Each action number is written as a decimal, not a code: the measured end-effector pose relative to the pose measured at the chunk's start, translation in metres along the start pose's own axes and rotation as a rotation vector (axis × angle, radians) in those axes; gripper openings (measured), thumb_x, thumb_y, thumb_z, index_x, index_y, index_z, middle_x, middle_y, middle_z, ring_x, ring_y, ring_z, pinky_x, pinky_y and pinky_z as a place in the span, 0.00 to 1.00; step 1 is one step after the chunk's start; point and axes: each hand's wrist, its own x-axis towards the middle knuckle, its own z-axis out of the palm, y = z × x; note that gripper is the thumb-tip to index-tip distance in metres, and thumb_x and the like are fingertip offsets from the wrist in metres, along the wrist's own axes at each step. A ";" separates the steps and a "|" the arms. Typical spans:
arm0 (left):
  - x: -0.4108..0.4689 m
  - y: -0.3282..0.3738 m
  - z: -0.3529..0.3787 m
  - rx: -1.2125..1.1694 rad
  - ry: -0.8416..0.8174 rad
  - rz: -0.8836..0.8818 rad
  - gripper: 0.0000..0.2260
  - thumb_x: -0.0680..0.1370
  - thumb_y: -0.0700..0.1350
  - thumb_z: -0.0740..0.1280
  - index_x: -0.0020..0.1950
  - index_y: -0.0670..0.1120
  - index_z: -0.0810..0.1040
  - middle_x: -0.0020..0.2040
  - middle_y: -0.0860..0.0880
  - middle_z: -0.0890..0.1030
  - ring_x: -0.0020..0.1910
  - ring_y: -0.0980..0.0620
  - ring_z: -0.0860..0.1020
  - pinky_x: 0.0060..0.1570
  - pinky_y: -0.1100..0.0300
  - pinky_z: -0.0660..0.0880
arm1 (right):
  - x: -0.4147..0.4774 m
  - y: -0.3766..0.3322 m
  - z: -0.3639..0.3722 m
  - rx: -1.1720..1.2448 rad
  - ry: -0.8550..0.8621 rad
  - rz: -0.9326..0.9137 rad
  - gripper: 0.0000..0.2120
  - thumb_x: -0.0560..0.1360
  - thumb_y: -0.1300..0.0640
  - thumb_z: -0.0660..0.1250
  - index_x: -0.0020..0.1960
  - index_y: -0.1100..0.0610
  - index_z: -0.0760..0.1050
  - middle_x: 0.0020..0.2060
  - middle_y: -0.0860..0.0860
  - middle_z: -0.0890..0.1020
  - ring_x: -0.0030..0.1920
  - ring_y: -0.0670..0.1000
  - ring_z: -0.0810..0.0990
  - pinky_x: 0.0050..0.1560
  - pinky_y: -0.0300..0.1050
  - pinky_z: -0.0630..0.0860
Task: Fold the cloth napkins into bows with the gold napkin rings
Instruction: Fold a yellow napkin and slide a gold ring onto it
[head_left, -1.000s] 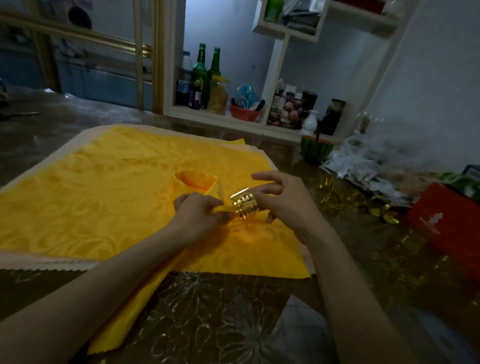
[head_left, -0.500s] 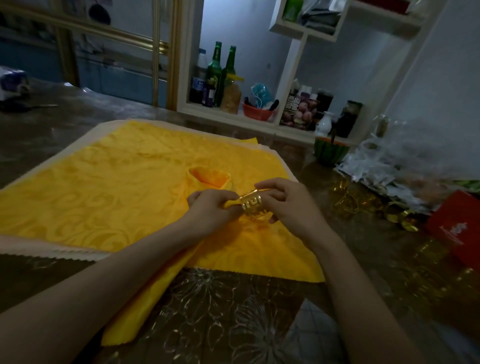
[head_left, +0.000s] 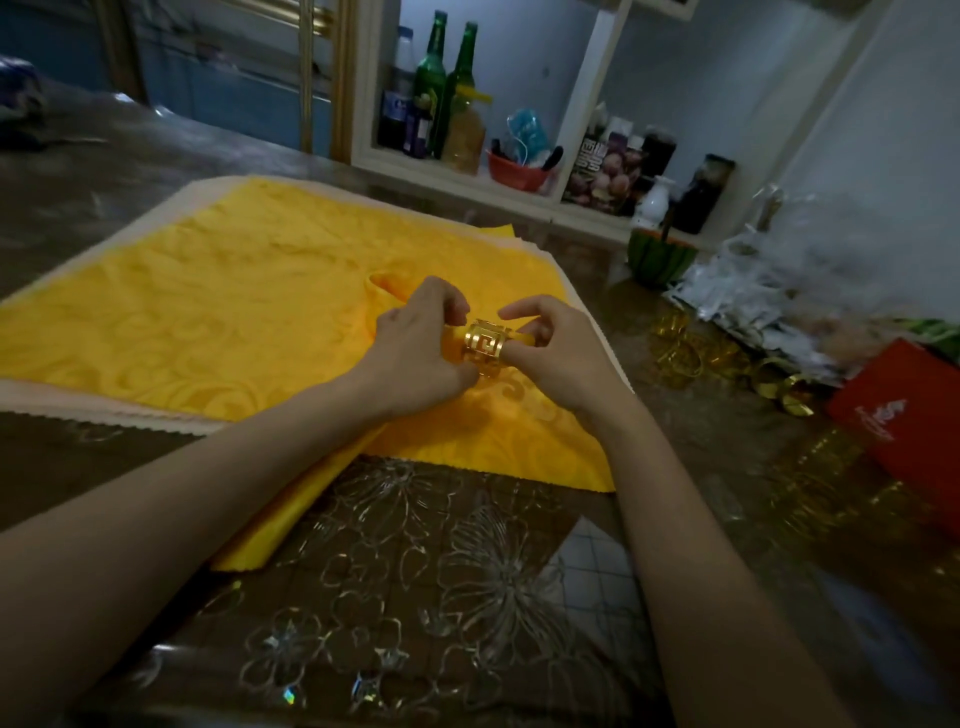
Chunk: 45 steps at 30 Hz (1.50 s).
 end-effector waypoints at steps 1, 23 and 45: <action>0.000 -0.002 0.000 0.056 -0.032 0.035 0.27 0.65 0.51 0.70 0.62 0.49 0.66 0.56 0.51 0.72 0.57 0.53 0.70 0.63 0.53 0.60 | 0.000 0.000 0.002 0.015 0.001 -0.007 0.13 0.72 0.62 0.68 0.55 0.53 0.75 0.38 0.49 0.76 0.35 0.43 0.72 0.32 0.31 0.68; 0.006 -0.018 -0.005 0.519 -0.051 0.043 0.26 0.74 0.50 0.69 0.69 0.48 0.65 0.66 0.48 0.71 0.68 0.48 0.66 0.66 0.55 0.47 | 0.002 0.006 -0.003 -0.466 -0.141 0.067 0.07 0.69 0.67 0.62 0.37 0.61 0.78 0.38 0.57 0.75 0.43 0.55 0.73 0.43 0.48 0.70; 0.078 -0.019 -0.013 0.573 -0.312 -0.289 0.19 0.75 0.62 0.63 0.48 0.47 0.80 0.48 0.47 0.76 0.57 0.46 0.73 0.65 0.43 0.61 | -0.001 0.006 0.042 -0.481 -0.080 -0.033 0.13 0.80 0.50 0.58 0.42 0.52 0.77 0.45 0.54 0.68 0.47 0.56 0.70 0.40 0.48 0.66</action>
